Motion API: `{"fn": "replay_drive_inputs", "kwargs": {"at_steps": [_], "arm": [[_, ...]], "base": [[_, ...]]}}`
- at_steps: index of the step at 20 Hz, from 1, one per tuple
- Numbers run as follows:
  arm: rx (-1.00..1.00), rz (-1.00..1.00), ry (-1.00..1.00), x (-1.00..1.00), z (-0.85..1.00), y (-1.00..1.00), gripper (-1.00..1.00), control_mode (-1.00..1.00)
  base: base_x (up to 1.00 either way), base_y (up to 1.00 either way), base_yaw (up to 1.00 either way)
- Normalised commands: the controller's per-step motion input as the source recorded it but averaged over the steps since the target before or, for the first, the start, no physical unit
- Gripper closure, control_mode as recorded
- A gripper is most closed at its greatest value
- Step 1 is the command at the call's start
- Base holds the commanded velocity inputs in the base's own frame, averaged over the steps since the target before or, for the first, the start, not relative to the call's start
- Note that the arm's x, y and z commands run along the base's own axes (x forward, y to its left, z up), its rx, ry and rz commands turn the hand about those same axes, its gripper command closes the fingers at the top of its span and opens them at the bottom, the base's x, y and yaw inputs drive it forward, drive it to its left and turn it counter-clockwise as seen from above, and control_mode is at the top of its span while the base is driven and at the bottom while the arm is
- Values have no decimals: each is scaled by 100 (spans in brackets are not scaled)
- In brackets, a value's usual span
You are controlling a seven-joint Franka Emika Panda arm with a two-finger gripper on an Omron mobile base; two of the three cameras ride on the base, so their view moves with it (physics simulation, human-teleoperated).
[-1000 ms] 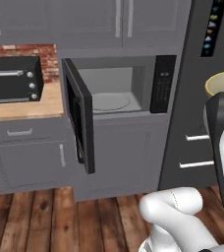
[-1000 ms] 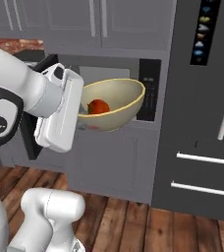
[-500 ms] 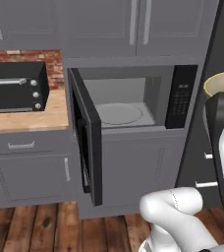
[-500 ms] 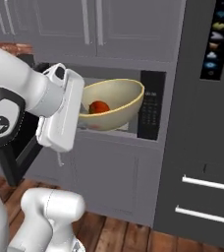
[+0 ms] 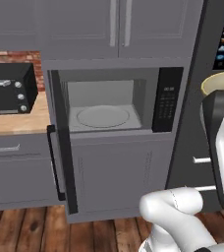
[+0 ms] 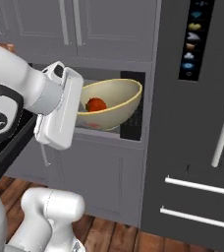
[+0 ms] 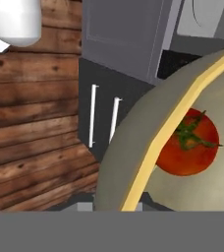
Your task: Pick the tomato from the sink and place it in the bowl. Then pick the bowl and place it in the microwave. Then close the microwave door and press the start button.
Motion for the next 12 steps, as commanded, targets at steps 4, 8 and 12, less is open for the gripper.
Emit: {"fn": "replay_drive_inputs", "kwargs": {"at_steps": [4,8,12], "arm": [[0,0,0,0,0,0,100,100],[0,0,0,0,0,0,100,100],[0,0,0,0,0,0,100,100]], "base": [[0,-48,0],[0,0,0],[0,1,0]]}}
